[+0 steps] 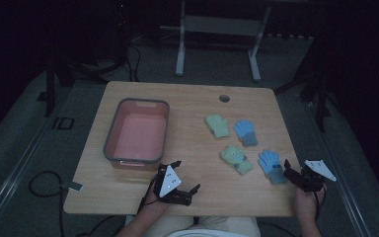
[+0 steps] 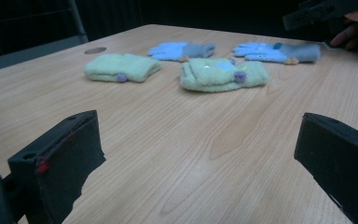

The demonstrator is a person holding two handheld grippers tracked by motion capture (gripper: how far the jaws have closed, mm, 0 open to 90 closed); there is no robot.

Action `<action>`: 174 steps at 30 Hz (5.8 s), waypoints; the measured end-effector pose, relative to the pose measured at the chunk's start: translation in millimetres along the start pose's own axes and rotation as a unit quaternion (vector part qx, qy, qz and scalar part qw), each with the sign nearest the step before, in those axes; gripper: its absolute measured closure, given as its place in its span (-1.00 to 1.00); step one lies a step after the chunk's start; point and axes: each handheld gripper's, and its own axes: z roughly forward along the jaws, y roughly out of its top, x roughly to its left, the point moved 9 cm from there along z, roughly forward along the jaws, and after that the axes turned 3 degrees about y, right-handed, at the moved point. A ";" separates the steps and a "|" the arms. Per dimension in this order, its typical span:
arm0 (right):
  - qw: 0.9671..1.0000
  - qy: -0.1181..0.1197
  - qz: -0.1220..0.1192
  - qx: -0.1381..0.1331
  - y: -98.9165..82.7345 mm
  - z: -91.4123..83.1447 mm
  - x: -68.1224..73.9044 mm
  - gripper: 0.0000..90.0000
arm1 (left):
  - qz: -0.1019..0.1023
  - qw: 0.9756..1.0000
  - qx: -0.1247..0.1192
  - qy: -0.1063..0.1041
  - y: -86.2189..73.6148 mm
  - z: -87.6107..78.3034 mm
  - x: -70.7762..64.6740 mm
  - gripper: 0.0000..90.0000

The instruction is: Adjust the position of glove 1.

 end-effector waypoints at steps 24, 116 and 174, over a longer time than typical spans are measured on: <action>1.000 0.002 0.001 0.019 -3.1 1.5 -2.1 -0.70 | -0.010 1.000 -0.009 0.001 1.1 -0.2 2.1 -0.99; 0.973 0.206 -0.103 0.001 175.2 64.0 202.4 -0.09 | -0.024 0.999 -0.032 0.006 3.3 -3.2 6.8 -0.98; 0.969 0.186 -0.086 0.141 126.6 121.4 255.2 0.94 | -0.025 0.999 -0.034 0.012 3.4 -3.5 7.7 -0.98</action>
